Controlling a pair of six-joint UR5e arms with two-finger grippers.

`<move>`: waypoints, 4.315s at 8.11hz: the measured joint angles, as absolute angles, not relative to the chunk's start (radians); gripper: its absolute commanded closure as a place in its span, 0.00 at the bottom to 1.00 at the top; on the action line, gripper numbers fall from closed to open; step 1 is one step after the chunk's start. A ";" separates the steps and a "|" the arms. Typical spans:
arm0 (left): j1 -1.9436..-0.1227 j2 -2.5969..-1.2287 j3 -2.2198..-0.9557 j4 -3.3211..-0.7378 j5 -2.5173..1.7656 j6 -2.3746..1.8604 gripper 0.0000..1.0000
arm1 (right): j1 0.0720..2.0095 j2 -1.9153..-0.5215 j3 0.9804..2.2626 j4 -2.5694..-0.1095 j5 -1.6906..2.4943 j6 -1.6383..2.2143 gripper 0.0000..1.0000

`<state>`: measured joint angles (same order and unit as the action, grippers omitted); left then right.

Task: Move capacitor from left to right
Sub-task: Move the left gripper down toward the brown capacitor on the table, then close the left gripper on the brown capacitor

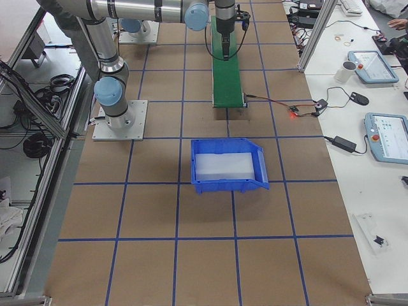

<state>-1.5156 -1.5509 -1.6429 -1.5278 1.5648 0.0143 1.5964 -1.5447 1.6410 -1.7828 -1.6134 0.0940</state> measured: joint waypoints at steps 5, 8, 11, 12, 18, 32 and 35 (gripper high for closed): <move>-1.514 -1.549 -1.641 -1.529 1.566 0.015 0.00 | 1.594 -1.545 1.640 -1.761 -1.618 0.085 0.00; -1.461 -1.522 -1.644 -1.550 1.598 0.014 0.00 | 1.594 -1.545 1.640 -1.761 -1.618 0.084 0.00; -1.253 -1.540 -1.654 -1.545 1.602 0.023 0.00 | 1.595 -1.545 1.642 -1.761 -1.664 0.066 0.00; -1.171 -1.555 -1.655 -1.543 1.602 0.059 0.00 | 1.595 -1.545 1.642 -1.762 -1.678 0.062 0.00; -0.860 -1.706 -1.712 -1.323 1.605 0.460 0.00 | 1.598 -1.546 1.644 -1.765 -1.630 0.072 0.00; -0.594 -2.042 -1.734 -0.781 1.568 1.257 0.00 | 1.598 -1.536 1.644 -1.772 -1.561 0.059 0.00; -0.585 -2.075 -1.737 -0.740 1.520 1.175 0.00 | 1.598 -1.538 1.644 -1.772 -1.561 0.060 0.00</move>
